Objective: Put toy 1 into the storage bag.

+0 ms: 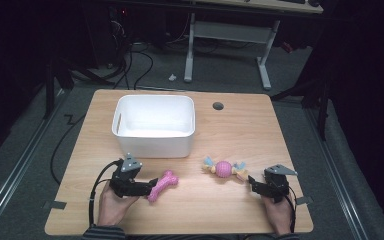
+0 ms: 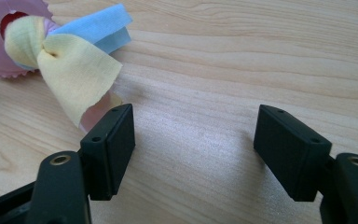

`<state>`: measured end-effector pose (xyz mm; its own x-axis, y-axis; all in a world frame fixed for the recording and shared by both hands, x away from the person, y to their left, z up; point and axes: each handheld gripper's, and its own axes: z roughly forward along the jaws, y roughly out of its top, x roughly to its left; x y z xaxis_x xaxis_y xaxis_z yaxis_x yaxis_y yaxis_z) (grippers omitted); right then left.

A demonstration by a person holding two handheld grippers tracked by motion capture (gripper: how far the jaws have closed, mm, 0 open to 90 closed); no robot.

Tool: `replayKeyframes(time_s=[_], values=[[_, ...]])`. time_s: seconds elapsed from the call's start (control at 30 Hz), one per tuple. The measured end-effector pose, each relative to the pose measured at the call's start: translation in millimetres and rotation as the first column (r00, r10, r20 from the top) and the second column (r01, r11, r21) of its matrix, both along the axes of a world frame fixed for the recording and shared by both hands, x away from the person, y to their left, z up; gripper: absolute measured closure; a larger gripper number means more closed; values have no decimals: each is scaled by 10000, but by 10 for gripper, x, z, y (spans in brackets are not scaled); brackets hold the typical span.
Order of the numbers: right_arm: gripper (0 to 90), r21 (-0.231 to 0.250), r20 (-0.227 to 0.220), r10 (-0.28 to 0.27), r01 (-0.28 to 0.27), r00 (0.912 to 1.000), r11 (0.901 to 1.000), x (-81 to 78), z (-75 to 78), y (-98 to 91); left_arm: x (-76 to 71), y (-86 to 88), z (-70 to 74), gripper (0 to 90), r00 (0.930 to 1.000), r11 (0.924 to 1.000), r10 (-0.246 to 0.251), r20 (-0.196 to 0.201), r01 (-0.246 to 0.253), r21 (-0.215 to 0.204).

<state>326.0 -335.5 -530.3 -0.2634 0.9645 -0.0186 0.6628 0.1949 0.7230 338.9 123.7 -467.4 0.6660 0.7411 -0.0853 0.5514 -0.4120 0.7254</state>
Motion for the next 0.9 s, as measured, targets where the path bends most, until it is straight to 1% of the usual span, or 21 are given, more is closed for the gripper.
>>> replayKeyframes(time_s=[0.07, 0.1, 0.17, 0.23, 0.33, 0.37, 0.4, 0.47, 0.5, 0.57, 0.7, 0.77, 0.8, 0.83, 0.9], values=[[302, 5, 3, -30, 30, 10000, 10000, 10, 0, 0, -4, -49, -6, 243, 10000, 9999, -82, 18, 82, 122], [305, 36, -26, -98, 98, 9999, 9999, 23, 2, 0, 4, -90, -21, 244, 9998, 9995, -168, -98, 171, 256], [305, 40, -33, -117, 117, 9999, 9999, 19, 2, 1, 11, -110, -27, 245, 9997, 9994, -183, -139, 186, 289], [304, 35, -12, -115, 115, 9999, 9999, 19, 1, 1, 29, -152, -38, 251, 9989, 9989, -333, -322, 343, 304], [303, 27, -18, -35, 35, 10000, 10000, 18, 1, 4, 51, -209, -31, 255, 9980, 9980, -449, -445, 469, 429], [301, 26, -24, -33, 33, 10000, 10000, 18, 1, 5, 61, -245, -23, 262, 9969, 9972, -562, -549, 588, 461], [301, 20, -29, -30, 30, 10000, 10000, 18, 1, 6, 61, -245, -23, 265, 9969, 9972, -562, -549, 588, 461], [301, 28, -35, -38, 38, 10000, 10000, 18, 1, 6, 103, -310, -29, 268, 9958, 9946, -640, -654, 690, 770], [301, 24, -32, -32, 32, 10000, 10000, 18, 1, 6, 130, -330, -34, 270, 9952, 9940, -618, -756, 682, 852], [301, 24, -32, -31, 31, 10000, 10000, 18, 1, 6, 148, -345, -35, 273, 9949, 9935, -597, -808, 670, 915], [297, 7, -22, -23, 23, 10000, 10000, 18, 0, 7, 175, -407, -25, 313, 9947, 9909, -649, -802, 738, 1128], [296, -4, -14, -9, 9, 10000, 10000, 18, 0, 6, 190, -432, -48, 334, 9940, 9891, -603, -915, 718, 1282], [297, 6, -16, -10, 10, 10000, 10000, 18, 0, 5, 206, -458, -91, 344, 9923, 9858, -584, -1090, 746, 1507], [296, 32, -25, -18, 18, 10000, 10000, 18, 0, 6, 206, -458, -91, 349, 9923, 9858, -584, -1090, 746, 1507], [296, 35, -24, -17, 17, 10000, 10000, 18, 0, 5, 212, -506, -129, 363, 9896, 9814, -701, -1253, 909, 1692]])
